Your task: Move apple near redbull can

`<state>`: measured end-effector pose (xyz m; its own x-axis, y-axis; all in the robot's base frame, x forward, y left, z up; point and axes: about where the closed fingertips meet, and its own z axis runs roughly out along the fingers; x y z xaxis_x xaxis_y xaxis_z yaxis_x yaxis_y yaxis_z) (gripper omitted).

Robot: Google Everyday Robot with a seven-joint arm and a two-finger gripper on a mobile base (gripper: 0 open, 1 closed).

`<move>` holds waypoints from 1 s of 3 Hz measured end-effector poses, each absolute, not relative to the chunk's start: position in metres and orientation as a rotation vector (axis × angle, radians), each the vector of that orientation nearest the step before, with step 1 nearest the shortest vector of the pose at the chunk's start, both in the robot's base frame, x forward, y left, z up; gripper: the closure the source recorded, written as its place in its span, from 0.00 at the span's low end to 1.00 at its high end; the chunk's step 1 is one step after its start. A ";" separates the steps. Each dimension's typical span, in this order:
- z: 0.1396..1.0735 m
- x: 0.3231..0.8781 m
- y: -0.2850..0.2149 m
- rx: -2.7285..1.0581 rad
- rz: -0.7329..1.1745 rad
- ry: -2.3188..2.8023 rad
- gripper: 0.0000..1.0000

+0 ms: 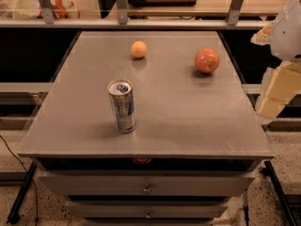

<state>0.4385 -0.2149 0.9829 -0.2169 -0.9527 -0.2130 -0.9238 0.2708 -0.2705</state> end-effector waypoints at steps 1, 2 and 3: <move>0.983 0.439 -0.215 -1.711 -0.121 2.213 0.00; 0.985 0.446 -0.217 -1.682 -0.128 2.214 0.00; 0.980 0.480 -0.224 -1.579 -0.118 2.240 0.00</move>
Offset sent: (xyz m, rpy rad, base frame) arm 0.0180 -0.0052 -0.0018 0.0197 -0.0148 -0.0370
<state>0.4800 -0.2239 0.9802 -0.2849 -0.9199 -0.2694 -0.8866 0.3598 -0.2906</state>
